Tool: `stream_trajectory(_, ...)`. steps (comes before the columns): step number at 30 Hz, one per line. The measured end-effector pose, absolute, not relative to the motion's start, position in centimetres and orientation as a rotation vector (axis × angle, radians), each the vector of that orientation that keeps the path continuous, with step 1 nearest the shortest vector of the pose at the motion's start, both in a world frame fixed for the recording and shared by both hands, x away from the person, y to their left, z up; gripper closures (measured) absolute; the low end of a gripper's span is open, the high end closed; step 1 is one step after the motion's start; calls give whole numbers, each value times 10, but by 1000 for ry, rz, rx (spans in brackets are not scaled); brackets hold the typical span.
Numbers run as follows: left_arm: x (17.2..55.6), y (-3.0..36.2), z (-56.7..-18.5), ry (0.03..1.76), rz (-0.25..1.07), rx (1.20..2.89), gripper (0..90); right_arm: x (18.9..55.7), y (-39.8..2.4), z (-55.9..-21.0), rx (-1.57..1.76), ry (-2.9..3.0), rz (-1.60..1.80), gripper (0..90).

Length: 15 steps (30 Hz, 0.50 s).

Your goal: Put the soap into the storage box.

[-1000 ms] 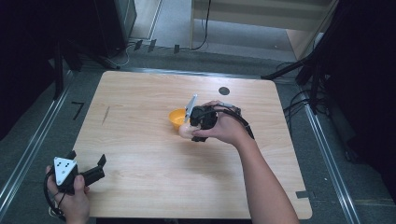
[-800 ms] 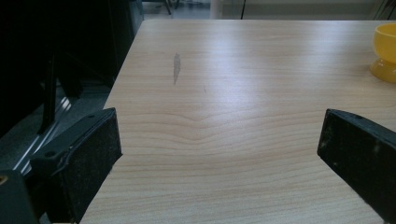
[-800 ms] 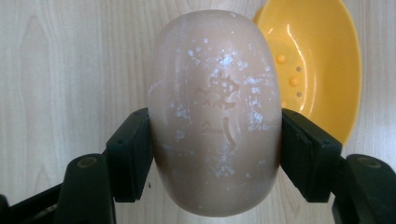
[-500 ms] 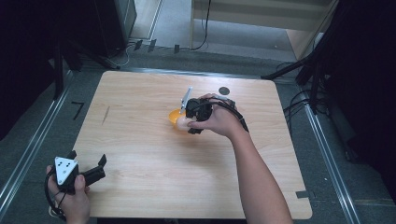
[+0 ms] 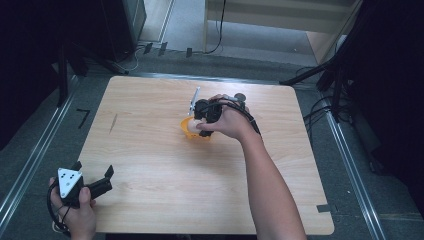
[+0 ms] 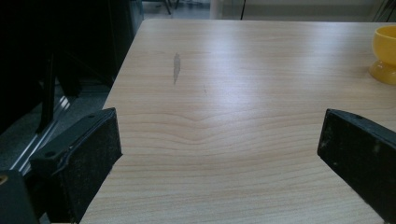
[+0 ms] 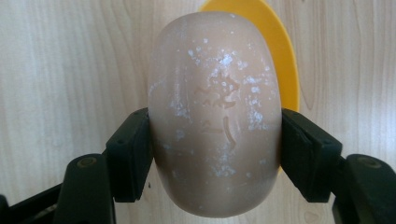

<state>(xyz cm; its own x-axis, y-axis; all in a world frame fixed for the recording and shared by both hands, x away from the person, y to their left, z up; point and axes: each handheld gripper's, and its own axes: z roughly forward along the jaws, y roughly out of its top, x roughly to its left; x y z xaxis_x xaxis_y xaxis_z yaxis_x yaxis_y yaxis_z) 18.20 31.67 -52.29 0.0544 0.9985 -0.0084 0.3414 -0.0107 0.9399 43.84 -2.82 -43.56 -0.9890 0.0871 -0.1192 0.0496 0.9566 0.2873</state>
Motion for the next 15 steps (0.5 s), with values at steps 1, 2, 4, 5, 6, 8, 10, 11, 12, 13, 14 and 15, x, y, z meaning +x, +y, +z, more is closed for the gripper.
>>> stream_trajectory(1,182,317,-523,1418,982,1485,1,440,-28,-437,114,2980,436,334)
stream_trajectory(2,182,317,-523,1418,982,1484,1,442,-29,-437,114,2978,439,334)
stream_trajectory(4,182,317,-523,1417,982,1484,1,445,-30,-439,134,2977,428,334)
stream_trajectory(5,182,317,-523,1417,982,1484,1,445,-30,-439,134,2977,428,334)
stream_trajectory(6,182,317,-523,1417,982,1484,1,446,-31,-440,141,2981,435,334)
stream_trajectory(8,182,317,-523,1416,983,1488,1,447,-31,-441,150,2985,426,334)
stream_trajectory(10,182,316,-523,1415,987,1492,1,448,-31,-443,160,2994,414,333)
stream_trajectory(11,182,316,-523,1415,989,1492,1,450,-31,-445,144,2993,425,333)
stream_trajectory(12,182,316,-523,1417,989,1493,1,450,-31,-445,144,2993,425,333)
stream_trajectory(13,182,316,-523,1417,990,1493,1,450,-31,-445,147,3001,422,333)
stream_trajectory(14,182,316,-523,1417,989,1491,1,450,-30,-446,149,3008,429,333)
stream_trajectory(15,182,316,-523,1416,988,1492,1,450,-30,-446,149,3013,426,333)
